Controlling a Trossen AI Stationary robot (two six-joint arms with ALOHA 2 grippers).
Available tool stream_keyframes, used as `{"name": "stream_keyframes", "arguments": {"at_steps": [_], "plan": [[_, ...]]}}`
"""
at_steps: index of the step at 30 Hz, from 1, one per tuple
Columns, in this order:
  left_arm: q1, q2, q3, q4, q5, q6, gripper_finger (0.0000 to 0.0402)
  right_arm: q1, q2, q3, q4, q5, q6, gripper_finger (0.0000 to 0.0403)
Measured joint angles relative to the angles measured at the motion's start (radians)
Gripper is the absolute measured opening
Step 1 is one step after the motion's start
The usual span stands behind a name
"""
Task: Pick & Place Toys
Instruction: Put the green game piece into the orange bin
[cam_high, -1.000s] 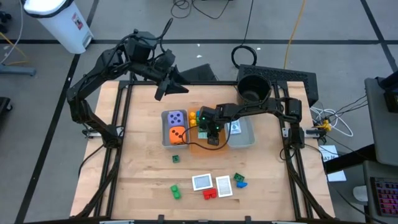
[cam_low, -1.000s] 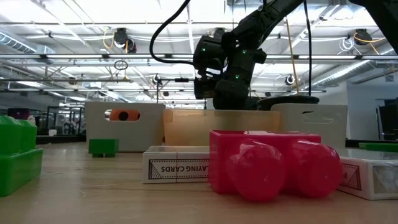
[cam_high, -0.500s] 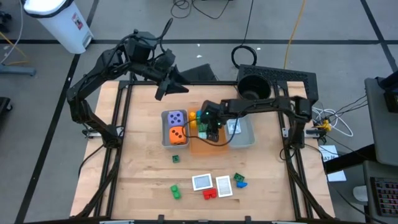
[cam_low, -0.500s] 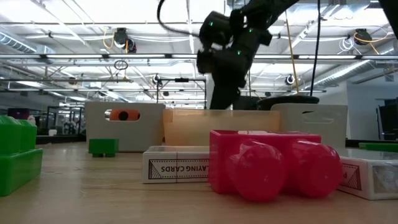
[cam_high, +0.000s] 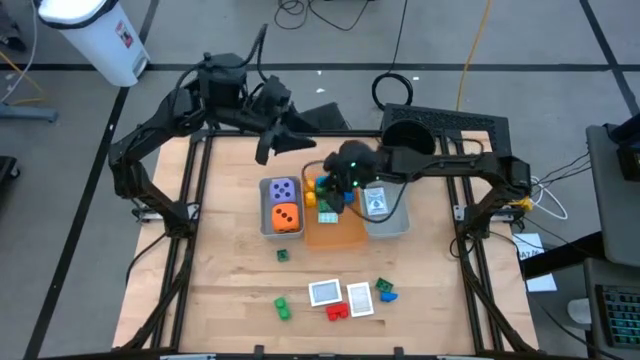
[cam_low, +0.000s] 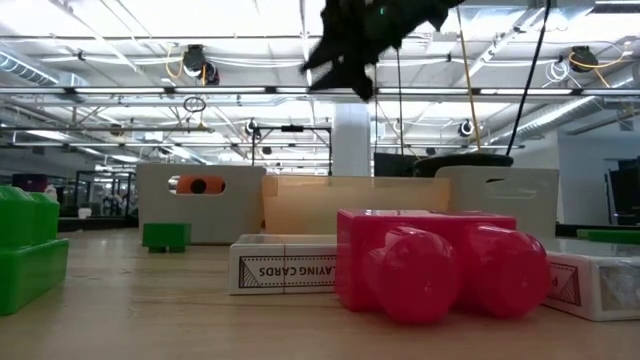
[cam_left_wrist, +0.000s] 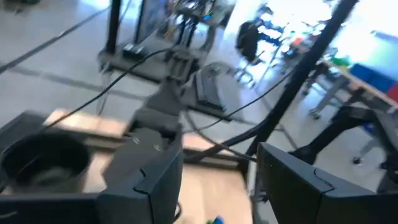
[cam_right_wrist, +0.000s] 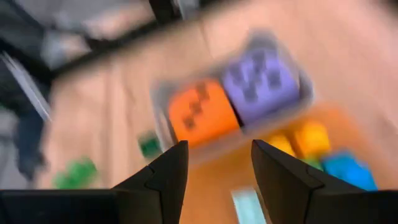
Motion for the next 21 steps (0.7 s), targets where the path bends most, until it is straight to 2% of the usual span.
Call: {"name": "stream_keyframes", "arguments": {"at_steps": [2, 5, 9, 12, 19, 21], "plan": [[-0.037, 0.000, 0.000, 0.024, -0.011, -0.004, 0.0211, 0.010, -0.031, 0.002, 0.050, 0.004, 0.017, 0.0171], [-0.092, 0.000, 0.000, 0.012, -0.085, -0.004, 0.0211, 0.045, -0.074, 0.001, 0.096, 0.006, 0.014, 0.0171], [-0.147, -0.002, -0.056, 0.059, -0.164, -0.035, 0.0211, 0.115, -0.117, -0.007, 0.126, 0.082, -0.022, 0.0171], [-0.178, -0.018, -0.136, 0.142, -0.169, -0.079, 0.0211, 0.163, -0.149, -0.053, 0.190, 0.128, -0.026, 0.0171], [-0.216, -0.090, -0.359, 0.549, -0.165, -0.195, 0.0211, 0.227, -0.252, -0.249, 0.463, 0.131, 0.097, 0.0171], [-0.218, -0.141, -0.443, 0.553, -0.157, -0.240, 0.0211, 0.238, -0.294, -0.309, 0.535, 0.131, 0.129, 0.0171]]}}
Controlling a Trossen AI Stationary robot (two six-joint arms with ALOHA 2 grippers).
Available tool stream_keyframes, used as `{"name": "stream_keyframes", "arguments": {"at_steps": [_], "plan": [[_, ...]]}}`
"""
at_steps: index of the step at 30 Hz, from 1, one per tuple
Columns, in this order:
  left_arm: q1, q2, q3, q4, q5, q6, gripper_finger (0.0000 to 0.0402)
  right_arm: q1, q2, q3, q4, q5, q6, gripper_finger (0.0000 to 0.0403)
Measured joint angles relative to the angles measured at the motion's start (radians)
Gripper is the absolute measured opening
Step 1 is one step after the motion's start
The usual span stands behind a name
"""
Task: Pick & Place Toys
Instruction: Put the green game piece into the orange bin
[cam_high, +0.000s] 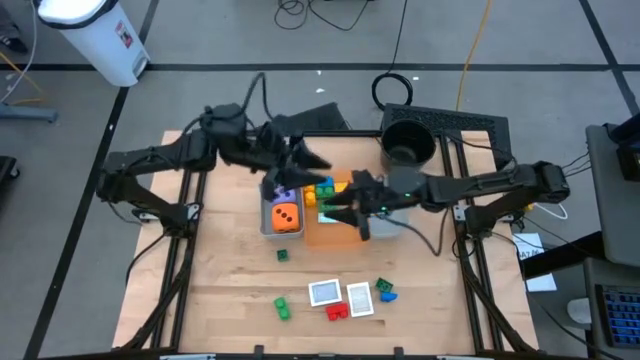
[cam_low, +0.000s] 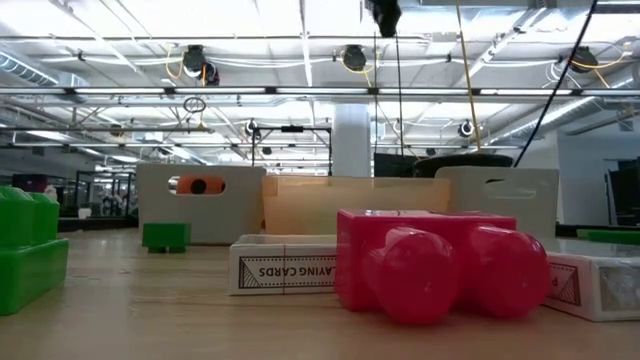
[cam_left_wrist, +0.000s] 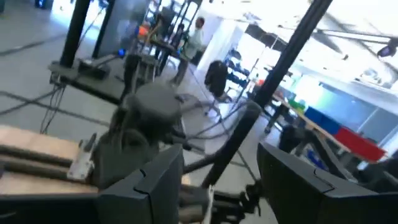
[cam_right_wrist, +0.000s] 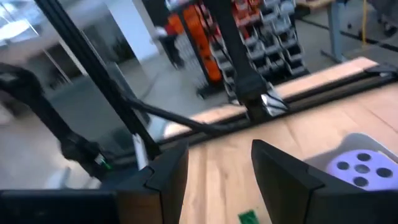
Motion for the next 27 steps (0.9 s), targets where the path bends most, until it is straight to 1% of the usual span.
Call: {"name": "stream_keyframes", "arguments": {"at_steps": [2, 4, 6, 8, 11, 14, 17, 20, 23, 27], "plan": [[-0.010, -0.033, -0.069, 0.089, -0.012, -0.025, 0.0211, 0.008, -0.047, -0.049, 0.033, 0.000, 0.007, 0.0171], [-0.021, -0.099, -0.154, 0.103, -0.032, -0.056, 0.0211, 0.017, -0.093, -0.085, 0.046, -0.001, -0.004, 0.0171], [-0.041, -0.134, -0.217, 0.202, -0.071, -0.074, 0.0211, 0.023, -0.140, -0.115, 0.065, -0.001, -0.023, 0.0171], [-0.063, -0.192, -0.285, 0.219, -0.103, -0.096, 0.0211, 0.028, -0.178, -0.135, 0.081, -0.001, -0.034, 0.0171], [-0.107, -0.242, -0.351, 0.275, -0.157, -0.110, 0.0211, 0.027, -0.228, -0.154, 0.075, 0.000, -0.035, 0.0171], [-0.166, -0.310, -0.409, 0.242, -0.213, -0.115, 0.0211, 0.027, -0.256, -0.155, 0.080, 0.001, -0.034, 0.0171], [-0.221, -0.356, -0.437, 0.211, -0.263, -0.119, 0.0211, 0.027, -0.263, -0.156, 0.111, 0.004, -0.034, 0.0171], [-0.282, -0.396, -0.454, 0.130, -0.293, -0.130, 0.0211, 0.027, -0.262, -0.156, 0.172, 0.013, -0.034, 0.0171], [-0.328, -0.414, -0.454, 0.068, -0.300, -0.143, 0.0211, 0.027, -0.261, -0.156, 0.209, 0.073, -0.031, 0.0171], [-0.380, -0.420, -0.454, 0.062, -0.286, -0.140, 0.0211, 0.027, -0.258, -0.156, 0.242, 0.141, 0.014, 0.0171]]}}
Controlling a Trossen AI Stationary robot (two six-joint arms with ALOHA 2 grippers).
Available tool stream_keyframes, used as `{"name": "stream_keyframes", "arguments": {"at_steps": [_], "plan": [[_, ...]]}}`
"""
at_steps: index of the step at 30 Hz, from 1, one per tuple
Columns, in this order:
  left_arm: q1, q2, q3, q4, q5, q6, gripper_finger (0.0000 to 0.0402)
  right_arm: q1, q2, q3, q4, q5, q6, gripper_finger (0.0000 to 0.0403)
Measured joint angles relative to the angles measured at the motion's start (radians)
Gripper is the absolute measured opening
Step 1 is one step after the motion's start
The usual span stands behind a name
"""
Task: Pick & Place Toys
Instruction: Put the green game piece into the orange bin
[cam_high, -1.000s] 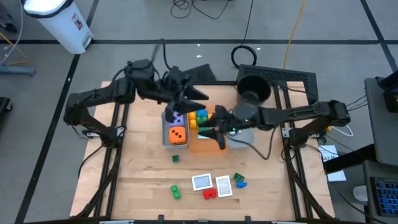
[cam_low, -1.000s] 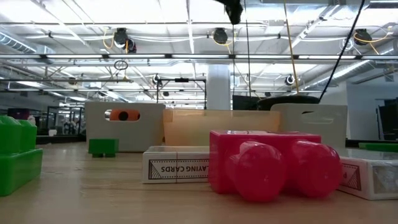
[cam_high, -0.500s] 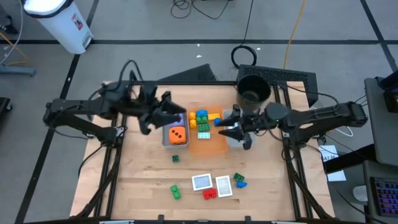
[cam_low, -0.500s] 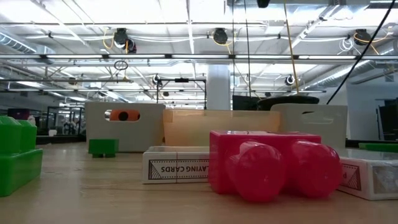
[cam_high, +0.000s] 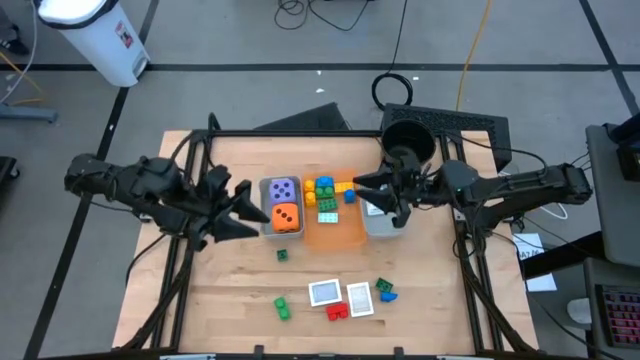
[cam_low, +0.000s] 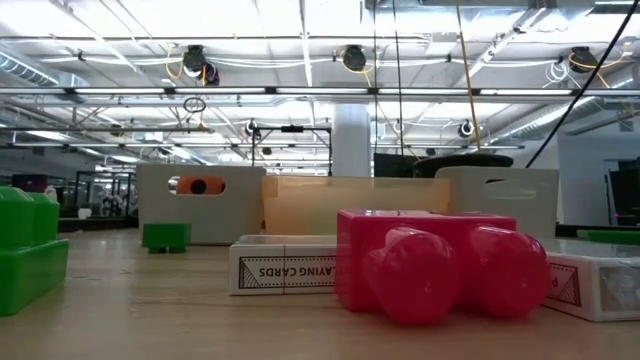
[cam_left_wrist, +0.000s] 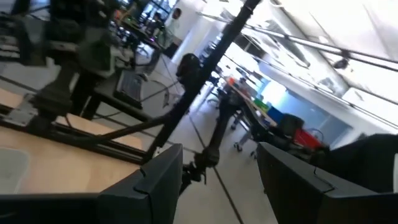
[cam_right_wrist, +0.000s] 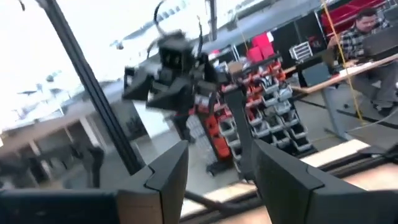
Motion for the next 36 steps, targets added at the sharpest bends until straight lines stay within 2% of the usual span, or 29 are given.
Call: {"name": "stream_keyframes", "arguments": {"at_steps": [7, 10, 12, 15, 19, 23, 29, 36], "plan": [[-0.031, 0.040, 0.000, -0.001, -0.011, 0.055, 0.0211, 0.031, 0.031, 0.000, -0.003, 0.016, 0.285, 0.0171], [-0.026, 0.071, 0.000, -0.005, 0.015, 0.044, 0.0211, 0.090, 0.064, 0.000, 0.039, 0.038, 0.306, 0.0171], [-0.026, 0.093, 0.001, -0.030, 0.058, 0.047, 0.0211, 0.138, 0.100, 0.000, 0.089, 0.093, 0.306, 0.0171], [-0.039, 0.117, 0.001, -0.142, 0.118, 0.034, 0.0211, 0.201, 0.149, 0.000, 0.172, 0.168, 0.283, 0.0171], [-0.075, 0.149, 0.001, -0.287, 0.102, 0.012, 0.0211, 0.254, 0.187, 0.022, 0.184, 0.231, 0.281, 0.0167], [-0.117, 0.186, 0.001, -0.369, 0.060, -0.002, 0.0211, 0.285, 0.216, 0.102, 0.049, 0.252, 0.279, 0.0154], [-0.162, 0.256, 0.001, -0.399, 0.045, -0.025, 0.0211, 0.319, 0.270, 0.285, -0.348, 0.243, 0.283, 0.0140], [-0.187, 0.344, 0.001, -0.411, 0.040, -0.098, 0.0211, 0.364, 0.323, 0.389, -0.709, 0.114, 0.345, 0.0140]]}}
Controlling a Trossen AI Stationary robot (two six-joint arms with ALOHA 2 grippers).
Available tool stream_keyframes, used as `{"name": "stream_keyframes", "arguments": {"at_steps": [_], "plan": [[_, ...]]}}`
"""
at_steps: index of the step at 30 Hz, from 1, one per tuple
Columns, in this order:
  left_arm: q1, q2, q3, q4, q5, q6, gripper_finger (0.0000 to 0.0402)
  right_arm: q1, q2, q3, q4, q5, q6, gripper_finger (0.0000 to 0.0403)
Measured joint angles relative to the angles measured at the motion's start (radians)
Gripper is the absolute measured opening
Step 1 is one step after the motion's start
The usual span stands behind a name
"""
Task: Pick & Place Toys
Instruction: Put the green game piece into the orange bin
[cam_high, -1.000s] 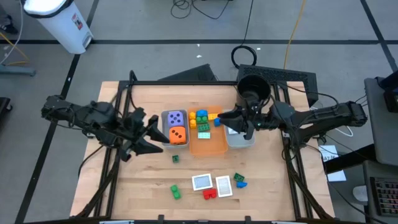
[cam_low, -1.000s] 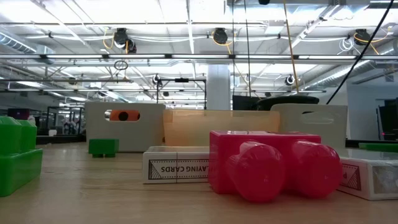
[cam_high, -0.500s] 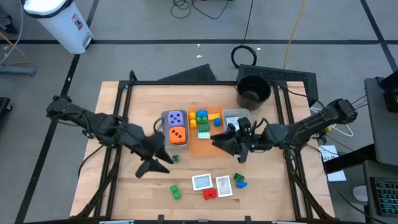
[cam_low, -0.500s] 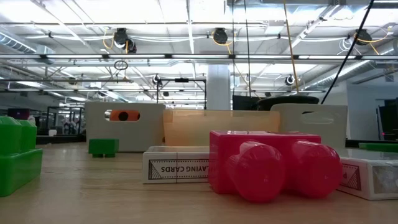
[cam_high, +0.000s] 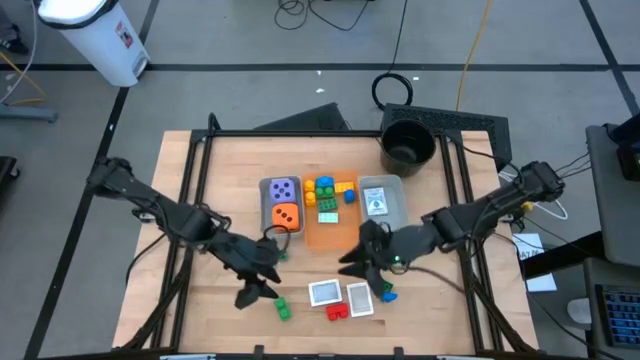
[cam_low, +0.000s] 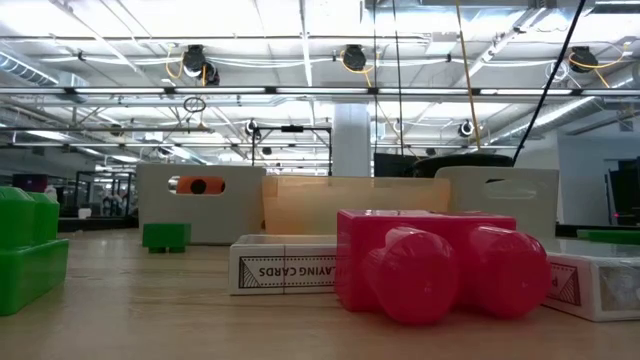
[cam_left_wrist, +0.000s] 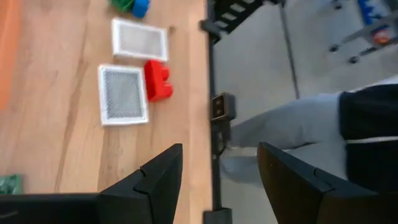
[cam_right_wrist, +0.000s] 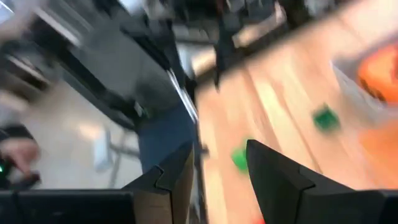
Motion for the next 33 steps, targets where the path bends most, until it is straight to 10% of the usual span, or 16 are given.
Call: {"name": "stream_keyframes", "arguments": {"at_steps": [12, 33], "plan": [[-0.041, 0.139, 0.000, 0.004, -0.184, -0.278, 0.0211, 0.132, -0.001, -0.012, -0.657, 0.005, 0.049, 0.0140], [-0.099, 0.272, 0.000, 0.018, -0.283, -0.832, 0.0211, 0.213, -0.045, -0.332, -0.223, -0.049, 0.090, 0.0168]]}}
